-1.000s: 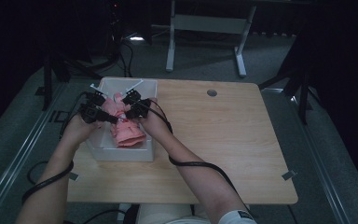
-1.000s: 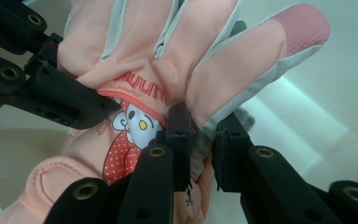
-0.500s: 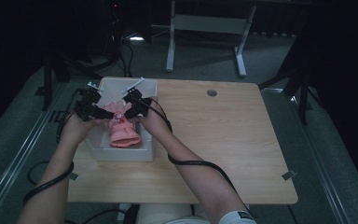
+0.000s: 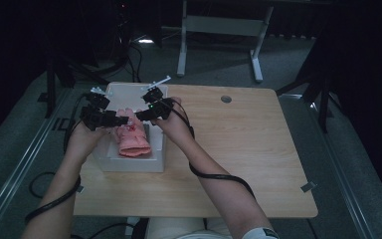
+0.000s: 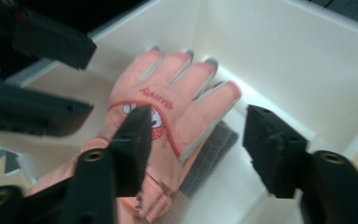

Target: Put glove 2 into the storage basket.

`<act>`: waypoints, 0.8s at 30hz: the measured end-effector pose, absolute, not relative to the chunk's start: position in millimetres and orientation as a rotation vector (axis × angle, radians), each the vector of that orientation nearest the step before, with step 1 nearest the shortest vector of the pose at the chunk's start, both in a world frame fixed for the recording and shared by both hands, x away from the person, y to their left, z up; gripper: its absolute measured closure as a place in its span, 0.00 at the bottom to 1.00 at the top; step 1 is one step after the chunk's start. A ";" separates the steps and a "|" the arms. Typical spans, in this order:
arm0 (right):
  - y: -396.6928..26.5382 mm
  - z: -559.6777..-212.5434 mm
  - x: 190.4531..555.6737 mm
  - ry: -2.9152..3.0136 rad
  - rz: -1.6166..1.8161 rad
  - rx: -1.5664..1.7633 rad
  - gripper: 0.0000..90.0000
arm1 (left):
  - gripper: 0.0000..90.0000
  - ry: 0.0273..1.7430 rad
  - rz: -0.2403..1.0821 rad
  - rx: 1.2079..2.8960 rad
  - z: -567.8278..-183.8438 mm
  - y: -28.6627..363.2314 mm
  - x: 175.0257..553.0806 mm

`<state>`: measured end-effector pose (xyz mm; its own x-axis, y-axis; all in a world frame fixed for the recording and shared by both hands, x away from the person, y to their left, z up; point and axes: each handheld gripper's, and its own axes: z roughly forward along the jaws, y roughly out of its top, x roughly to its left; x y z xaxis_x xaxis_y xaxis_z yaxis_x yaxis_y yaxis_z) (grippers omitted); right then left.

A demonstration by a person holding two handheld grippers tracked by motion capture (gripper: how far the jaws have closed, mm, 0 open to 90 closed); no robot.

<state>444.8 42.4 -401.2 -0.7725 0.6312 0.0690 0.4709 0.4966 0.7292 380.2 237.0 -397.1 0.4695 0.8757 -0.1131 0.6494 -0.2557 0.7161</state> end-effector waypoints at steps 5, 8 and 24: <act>14.8 -383.4 439.0 2.473 1.224 0.937 0.29 | 0.26 1.175 0.362 1.945 -390.8 221.5 368.5; -0.7 -379.3 433.9 2.491 1.267 0.902 0.19 | 0.19 1.132 0.341 1.922 -388.7 209.9 362.8; -86.8 -378.7 420.6 2.423 1.283 0.921 0.16 | 0.00 0.852 0.272 1.931 -388.2 137.4 343.0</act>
